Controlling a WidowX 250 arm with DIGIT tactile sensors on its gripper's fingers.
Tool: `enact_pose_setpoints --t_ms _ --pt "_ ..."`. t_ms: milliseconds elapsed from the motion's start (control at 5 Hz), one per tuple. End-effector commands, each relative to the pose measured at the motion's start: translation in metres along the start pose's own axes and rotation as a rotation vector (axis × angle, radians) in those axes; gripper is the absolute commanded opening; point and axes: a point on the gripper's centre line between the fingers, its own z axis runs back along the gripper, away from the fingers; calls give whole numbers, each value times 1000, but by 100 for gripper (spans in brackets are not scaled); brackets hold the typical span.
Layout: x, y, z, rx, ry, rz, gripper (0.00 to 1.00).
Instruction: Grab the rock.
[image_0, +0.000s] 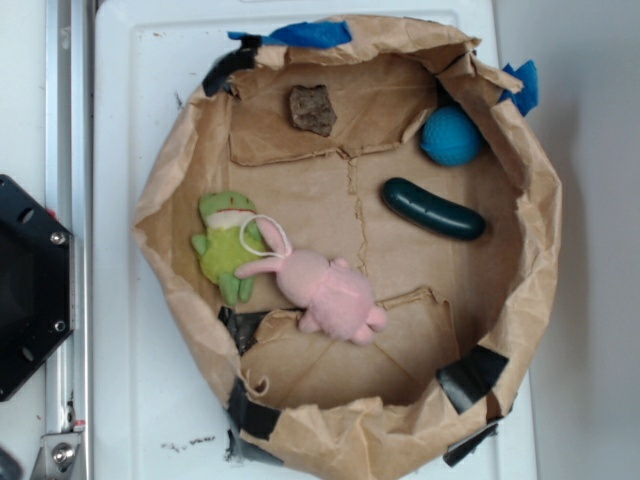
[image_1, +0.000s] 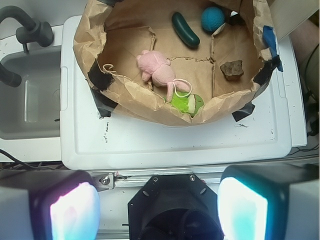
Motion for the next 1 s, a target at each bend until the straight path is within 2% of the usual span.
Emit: enact_pose_setpoints --t_ms 0,200,400,600,800 --pt "0 0 0 0 0 0 100" --pt "39 7 -5 22 -24 161 100" --pt "62 12 -9 41 -47 310 100" --pt "82 14 -27 1 -33 569 100" --pt "87 21 -45 32 5 821 100"
